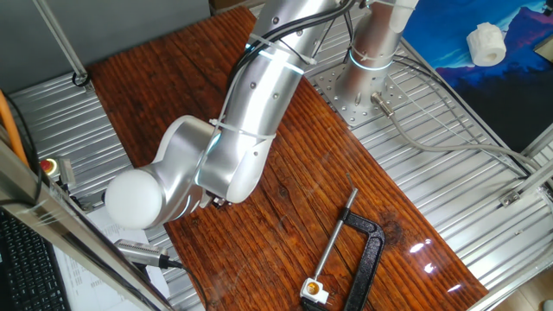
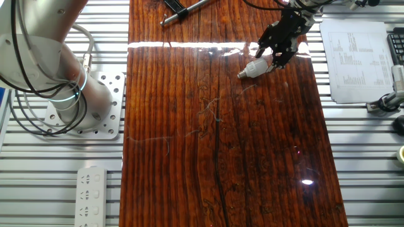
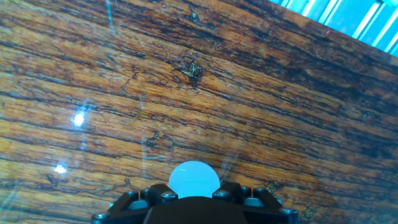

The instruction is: Install the light bulb by rotating it

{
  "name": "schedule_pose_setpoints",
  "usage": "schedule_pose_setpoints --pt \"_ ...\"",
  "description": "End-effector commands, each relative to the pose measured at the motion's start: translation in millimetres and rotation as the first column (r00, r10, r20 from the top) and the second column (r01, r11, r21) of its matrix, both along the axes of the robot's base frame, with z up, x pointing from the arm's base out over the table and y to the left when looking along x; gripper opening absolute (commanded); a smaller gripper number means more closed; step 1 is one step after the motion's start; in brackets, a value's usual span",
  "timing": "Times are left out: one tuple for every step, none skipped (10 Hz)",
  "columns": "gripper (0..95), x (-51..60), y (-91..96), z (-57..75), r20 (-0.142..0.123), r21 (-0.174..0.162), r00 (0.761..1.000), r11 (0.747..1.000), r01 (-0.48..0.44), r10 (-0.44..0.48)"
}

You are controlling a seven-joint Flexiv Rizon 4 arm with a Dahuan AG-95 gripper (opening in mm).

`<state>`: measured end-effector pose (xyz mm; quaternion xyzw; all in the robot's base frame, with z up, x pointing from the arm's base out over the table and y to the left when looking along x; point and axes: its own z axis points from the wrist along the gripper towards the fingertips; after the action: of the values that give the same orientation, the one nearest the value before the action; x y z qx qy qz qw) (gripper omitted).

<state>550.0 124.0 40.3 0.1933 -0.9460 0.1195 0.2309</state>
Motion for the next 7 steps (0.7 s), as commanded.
schedule_pose_setpoints --pt "57.0 0.4 0.2 -0.4 -0.001 0.007 1.000 1.000 -0.003 0.003" --pt "57.0 0.4 0.2 -0.4 -0.002 0.008 1.000 1.000 -0.005 0.005" --pt "57.0 0.1 0.1 -0.5 -0.002 0.009 1.000 1.000 -0.006 0.006" --pt "57.0 -0.1 -0.2 -0.5 -0.002 0.009 1.000 1.000 -0.006 0.006" --pt "57.0 -0.3 -0.2 -0.6 -0.003 0.010 1.000 1.000 -0.007 0.007" --pt "57.0 -0.8 -0.3 -0.8 -0.004 0.013 1.000 1.000 -0.008 0.008" --pt "57.0 -2.7 -0.6 -1.7 -0.002 0.013 1.000 1.000 -0.004 0.004"
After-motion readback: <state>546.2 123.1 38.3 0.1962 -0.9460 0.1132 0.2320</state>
